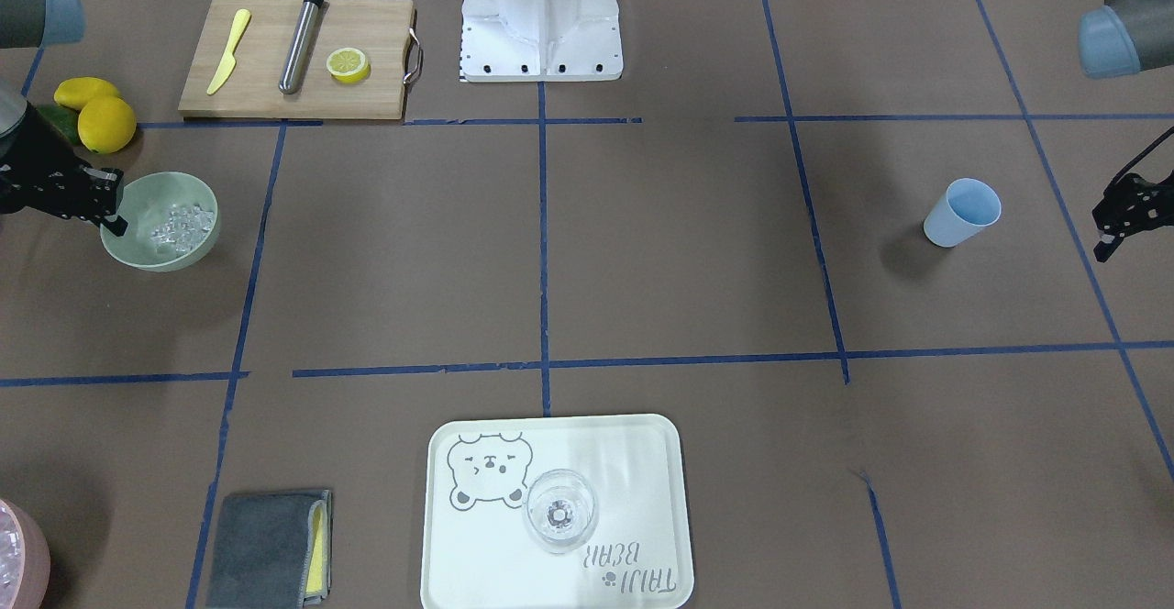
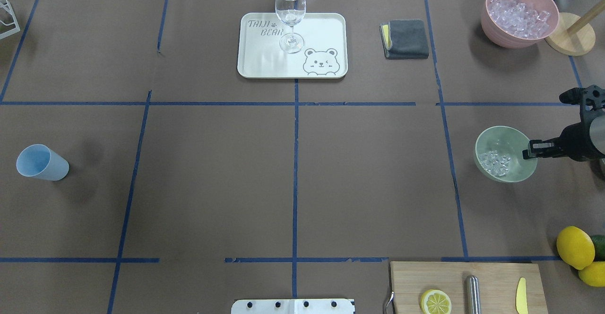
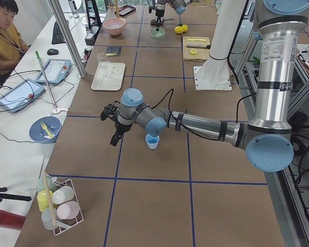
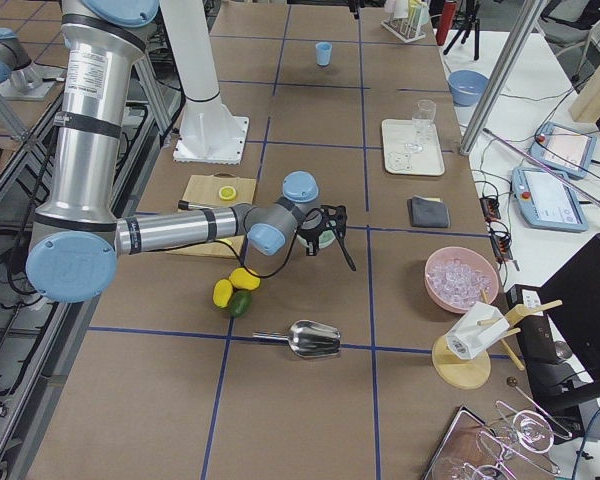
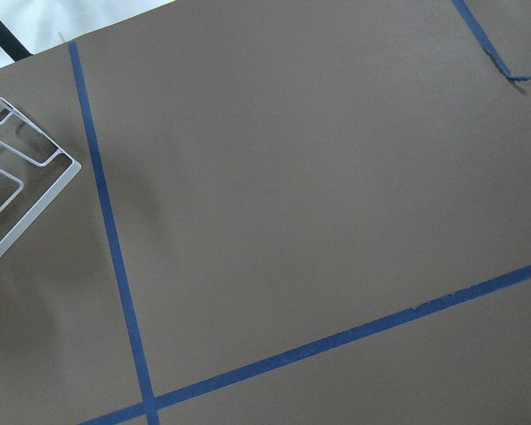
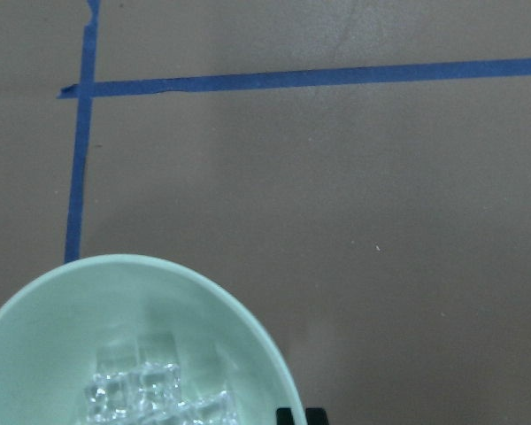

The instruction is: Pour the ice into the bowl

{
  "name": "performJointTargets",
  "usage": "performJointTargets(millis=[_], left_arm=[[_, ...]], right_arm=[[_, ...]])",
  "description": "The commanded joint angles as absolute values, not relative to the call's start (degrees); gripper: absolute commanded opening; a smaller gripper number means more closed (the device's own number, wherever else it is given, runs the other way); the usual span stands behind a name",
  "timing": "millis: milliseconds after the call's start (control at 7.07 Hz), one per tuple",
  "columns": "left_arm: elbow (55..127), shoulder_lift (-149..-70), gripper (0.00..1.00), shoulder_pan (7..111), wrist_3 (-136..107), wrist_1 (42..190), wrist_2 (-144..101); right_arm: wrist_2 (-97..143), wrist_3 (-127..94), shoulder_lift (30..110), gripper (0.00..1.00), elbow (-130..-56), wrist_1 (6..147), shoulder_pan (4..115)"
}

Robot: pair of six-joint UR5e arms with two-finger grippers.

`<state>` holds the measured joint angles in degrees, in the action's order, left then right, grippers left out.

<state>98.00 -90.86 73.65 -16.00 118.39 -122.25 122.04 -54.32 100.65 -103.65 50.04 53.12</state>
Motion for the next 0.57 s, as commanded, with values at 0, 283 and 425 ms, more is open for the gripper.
performJointTargets(millis=[0, 283, 425], left_arm=[[97.91, -90.79, 1.0, 73.57, -16.0, 118.39, -122.26], [97.82, -90.79, 1.0, 73.56, -16.0, 118.39, -122.26], [97.82, -90.79, 1.0, 73.56, -15.91, 118.39, -122.26]], right_arm=[[123.05, -54.4, 100.11, 0.0, -101.43, 49.92, 53.09], [123.22, -54.32, 99.24, 0.0, -100.47, 49.92, 53.0], [123.22, -54.32, 98.79, 0.0, -99.24, 50.01, 52.91]])
